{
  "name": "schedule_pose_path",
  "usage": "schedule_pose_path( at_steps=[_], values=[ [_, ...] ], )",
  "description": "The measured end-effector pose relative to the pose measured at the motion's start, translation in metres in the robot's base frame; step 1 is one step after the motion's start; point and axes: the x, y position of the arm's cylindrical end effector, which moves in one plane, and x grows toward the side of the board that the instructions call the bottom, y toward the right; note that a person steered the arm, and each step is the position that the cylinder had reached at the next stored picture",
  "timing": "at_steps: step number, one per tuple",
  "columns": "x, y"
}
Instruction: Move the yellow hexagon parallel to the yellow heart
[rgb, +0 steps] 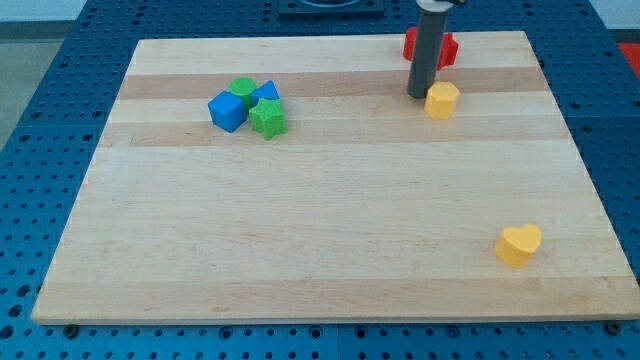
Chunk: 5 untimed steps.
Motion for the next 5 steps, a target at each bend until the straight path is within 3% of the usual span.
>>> schedule_pose_path(
  at_steps=[3, 5],
  values=[
    [0.012, 0.053],
    [0.080, 0.057]
  ],
)
